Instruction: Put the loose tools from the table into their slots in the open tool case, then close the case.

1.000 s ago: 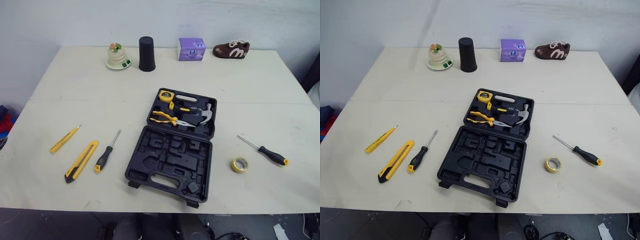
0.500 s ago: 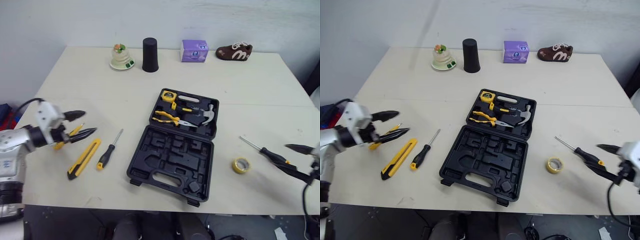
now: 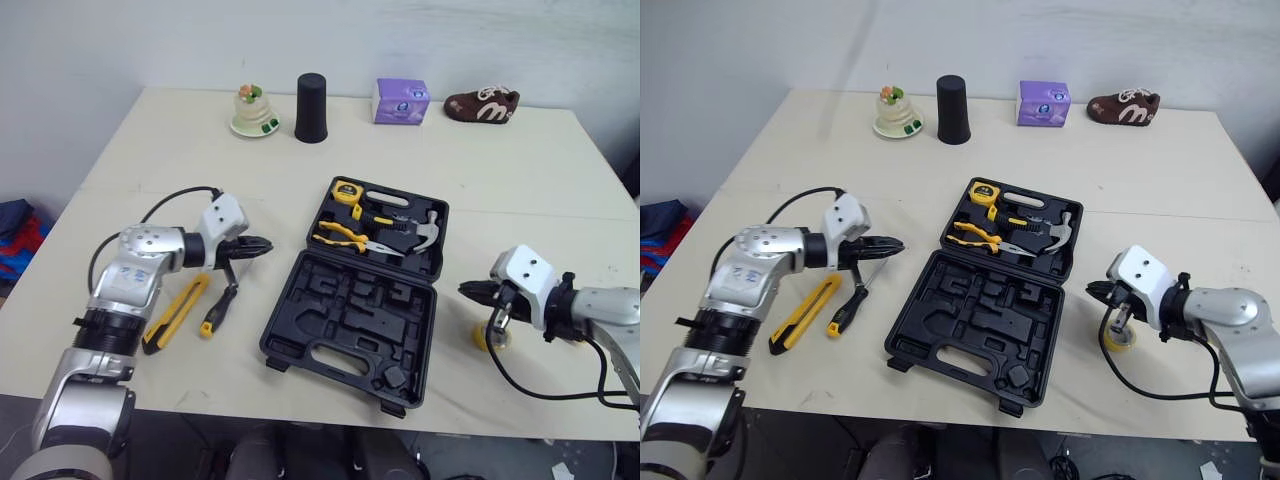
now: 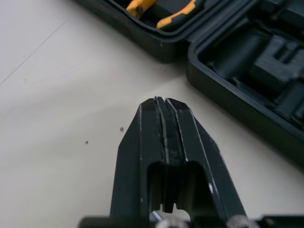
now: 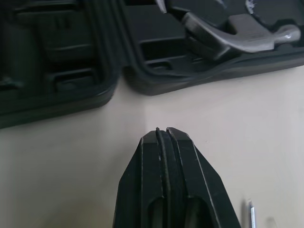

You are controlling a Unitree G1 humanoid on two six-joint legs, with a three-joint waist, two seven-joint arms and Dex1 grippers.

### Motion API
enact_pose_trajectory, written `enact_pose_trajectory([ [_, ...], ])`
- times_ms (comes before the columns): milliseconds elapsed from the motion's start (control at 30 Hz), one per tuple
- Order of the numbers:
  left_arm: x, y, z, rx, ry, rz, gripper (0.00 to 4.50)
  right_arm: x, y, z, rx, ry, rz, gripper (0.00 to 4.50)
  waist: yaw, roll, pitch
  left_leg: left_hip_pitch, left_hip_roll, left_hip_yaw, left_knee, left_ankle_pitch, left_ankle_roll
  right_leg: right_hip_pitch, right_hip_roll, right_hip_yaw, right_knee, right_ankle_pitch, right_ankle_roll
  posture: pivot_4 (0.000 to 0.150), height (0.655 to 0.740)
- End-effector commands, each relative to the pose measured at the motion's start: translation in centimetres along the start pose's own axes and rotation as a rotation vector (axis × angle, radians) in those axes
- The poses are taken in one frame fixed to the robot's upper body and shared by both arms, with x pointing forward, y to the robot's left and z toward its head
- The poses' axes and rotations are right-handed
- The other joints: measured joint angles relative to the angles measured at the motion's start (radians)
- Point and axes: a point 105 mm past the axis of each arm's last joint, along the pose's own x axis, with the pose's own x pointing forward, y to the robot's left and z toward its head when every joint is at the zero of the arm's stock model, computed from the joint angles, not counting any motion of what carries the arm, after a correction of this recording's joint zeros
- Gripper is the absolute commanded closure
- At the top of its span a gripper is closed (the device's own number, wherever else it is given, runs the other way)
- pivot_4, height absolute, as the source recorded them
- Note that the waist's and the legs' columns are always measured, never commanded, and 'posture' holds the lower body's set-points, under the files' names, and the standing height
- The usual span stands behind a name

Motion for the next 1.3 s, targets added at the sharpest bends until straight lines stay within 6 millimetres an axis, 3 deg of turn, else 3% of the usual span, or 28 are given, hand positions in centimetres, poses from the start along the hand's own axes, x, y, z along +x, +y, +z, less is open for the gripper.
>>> enact_pose_trajectory([
  [33,1.3,0.4,0.0,0.006,0.041,0.019,4.48,0.4,-0.2,-0.4,-0.023,0.049,0.01,4.5,0.002,0.0,0.0,0.0,0.0,0.0,0.0,0.0,0.0,0.0,0.0,0.0,0.0,0.0,0.0,0.15,0.74],
  [300,4.3,0.7,0.4,0.007,0.026,0.066,4.48,2.1,0.8,0.5,-0.037,0.025,0.08,4.5,0.004,0.0,0.0,0.0,0.0,0.0,0.001,0.0,0.0,0.0,0.001,0.0,0.0,0.0,0.0,0.15,0.74],
  [467,4.9,-0.2,1.1,0.021,-0.007,0.004,4.48,2.9,0.7,1.6,-0.047,-0.009,0.085,4.5,0.002,0.0,0.0,-0.001,0.001,0.0,0.001,0.0,0.0,-0.001,0.001,0.0,0.0,0.0,0.0,0.15,0.74],
  [700,5.2,-3.0,1.6,0.051,-0.069,-0.143,4.48,3.7,1.1,2.7,-0.038,-0.056,0.127,4.5,-0.006,0.0,0.0,-0.001,0.001,0.001,0.001,0.0,0.0,-0.001,0.001,0.0,0.0,0.0,0.0,0.15,0.74],
  [933,4.0,-4.0,0.7,0.039,-0.043,-0.106,4.48,4.7,-0.4,3.2,-0.074,-0.084,0.104,4.5,-0.009,0.0,0.0,0.0,0.001,0.001,0.002,0.0,0.0,-0.001,0.001,0.001,0.002,0.0,0.0,0.15,0.74],
  [1300,1.6,-2.6,-1.1,-0.034,0.03,0.058,4.48,5.4,-0.3,2.3,-0.065,-0.088,0.126,4.5,-0.012,0.0,0.0,0.001,0.003,0.001,0.001,0.0,-0.001,-0.001,0.002,0.002,0.002,0.0,0.0,0.15,0.74],
])
